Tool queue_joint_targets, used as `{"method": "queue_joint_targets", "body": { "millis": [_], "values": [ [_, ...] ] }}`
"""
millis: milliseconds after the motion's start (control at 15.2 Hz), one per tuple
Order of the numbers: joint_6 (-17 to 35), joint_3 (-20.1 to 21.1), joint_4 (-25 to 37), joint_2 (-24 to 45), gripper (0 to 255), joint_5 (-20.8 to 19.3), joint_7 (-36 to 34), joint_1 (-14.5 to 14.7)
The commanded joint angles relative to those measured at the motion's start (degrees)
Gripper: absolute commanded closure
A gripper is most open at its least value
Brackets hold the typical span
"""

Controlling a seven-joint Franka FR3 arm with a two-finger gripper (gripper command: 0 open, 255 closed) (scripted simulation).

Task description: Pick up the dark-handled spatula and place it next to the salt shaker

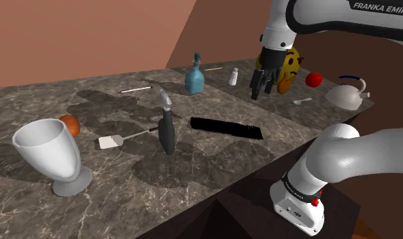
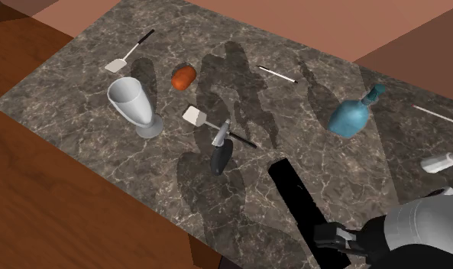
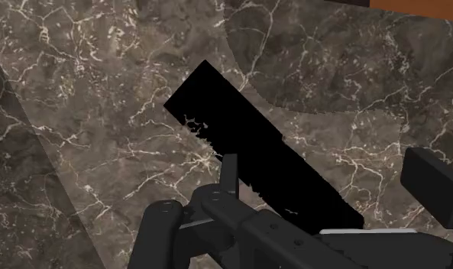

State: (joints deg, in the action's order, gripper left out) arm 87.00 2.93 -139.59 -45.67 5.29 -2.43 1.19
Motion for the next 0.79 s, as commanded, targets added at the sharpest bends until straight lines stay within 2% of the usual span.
{"method": "queue_joint_targets", "body": {
  "millis": [0,726],
  "values": [
    [0.00,0.00,0.00,0.00,0,0.00,0.00,0.00],
    [14.93,2.02,9.59,23.72,0,-1.96,14.40,5.99]
  ]
}}
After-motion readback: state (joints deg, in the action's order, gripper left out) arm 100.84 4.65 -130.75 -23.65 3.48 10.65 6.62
